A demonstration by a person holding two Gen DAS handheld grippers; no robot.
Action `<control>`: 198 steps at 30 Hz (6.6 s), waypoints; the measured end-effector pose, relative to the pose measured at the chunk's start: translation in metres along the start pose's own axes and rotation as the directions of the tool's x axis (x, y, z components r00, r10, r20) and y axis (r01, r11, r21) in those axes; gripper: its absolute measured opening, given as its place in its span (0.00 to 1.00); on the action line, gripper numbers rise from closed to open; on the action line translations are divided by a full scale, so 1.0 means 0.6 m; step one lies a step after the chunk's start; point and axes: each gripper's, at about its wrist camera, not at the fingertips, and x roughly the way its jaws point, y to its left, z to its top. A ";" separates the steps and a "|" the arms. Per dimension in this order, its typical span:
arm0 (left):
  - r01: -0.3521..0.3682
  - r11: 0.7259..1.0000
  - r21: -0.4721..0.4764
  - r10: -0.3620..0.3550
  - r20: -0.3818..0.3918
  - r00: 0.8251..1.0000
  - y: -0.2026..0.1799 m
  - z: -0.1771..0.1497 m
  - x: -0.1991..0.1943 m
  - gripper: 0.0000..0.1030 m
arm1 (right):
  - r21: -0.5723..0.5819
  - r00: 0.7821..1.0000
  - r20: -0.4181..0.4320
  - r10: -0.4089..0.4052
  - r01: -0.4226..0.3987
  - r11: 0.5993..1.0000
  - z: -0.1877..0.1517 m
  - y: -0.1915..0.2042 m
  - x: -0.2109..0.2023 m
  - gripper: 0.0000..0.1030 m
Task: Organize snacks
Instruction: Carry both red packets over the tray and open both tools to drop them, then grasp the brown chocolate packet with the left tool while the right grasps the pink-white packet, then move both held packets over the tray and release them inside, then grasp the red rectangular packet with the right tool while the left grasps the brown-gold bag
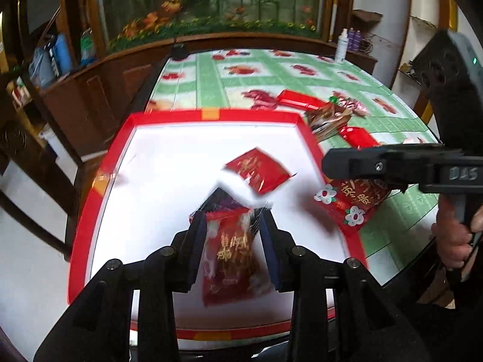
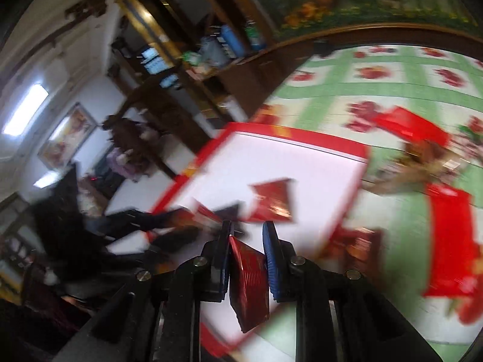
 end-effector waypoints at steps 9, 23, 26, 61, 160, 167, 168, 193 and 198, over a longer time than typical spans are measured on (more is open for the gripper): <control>-0.006 1.000 -0.011 0.006 0.011 1.000 -0.015 -0.001 -0.003 0.59 | 0.213 0.970 0.079 0.229 -0.241 0.947 0.007 -0.057 -0.008 0.64; 0.240 0.967 0.084 -0.242 0.010 0.970 -0.161 0.021 -0.016 0.71 | 0.426 0.925 0.313 -0.216 0.066 0.902 -0.114 -0.261 -0.250 0.69; 0.291 0.949 0.124 -0.292 -0.007 0.956 -0.203 0.021 -0.015 0.75 | 0.485 0.890 0.327 -0.319 0.131 0.864 -0.149 -0.299 -0.313 0.69; 0.233 0.941 -0.246 -0.294 -0.252 0.922 -0.250 0.067 0.123 0.75 | 0.241 0.664 -0.041 -0.747 0.732 0.637 -0.117 -0.320 -0.244 0.47; 0.098 0.977 -0.188 -0.110 -0.053 0.993 -0.103 0.020 0.004 0.59 | 0.084 0.787 -0.065 -0.614 0.617 0.782 -0.024 -0.190 -0.037 0.65; 0.090 0.996 -0.009 -0.090 -0.011 0.996 -0.162 0.065 0.008 0.59 | 0.078 0.743 -0.052 -0.667 0.669 0.739 -0.039 -0.219 -0.073 0.47; 0.087 0.996 0.032 -0.087 -0.003 0.996 -0.173 0.075 0.014 0.59 | 0.091 0.741 -0.054 -0.669 0.671 0.736 -0.045 -0.231 -0.090 0.47; 0.102 0.841 0.531 -0.031 -0.141 0.989 -0.315 0.195 0.243 0.34 | 0.215 0.762 -0.008 -0.648 0.634 0.743 -0.108 -0.306 -0.226 0.51; 0.135 0.858 0.496 -0.079 -0.132 0.988 -0.334 0.168 0.208 0.28 | 0.217 0.763 -0.008 -0.646 0.632 0.744 -0.108 -0.307 -0.227 0.51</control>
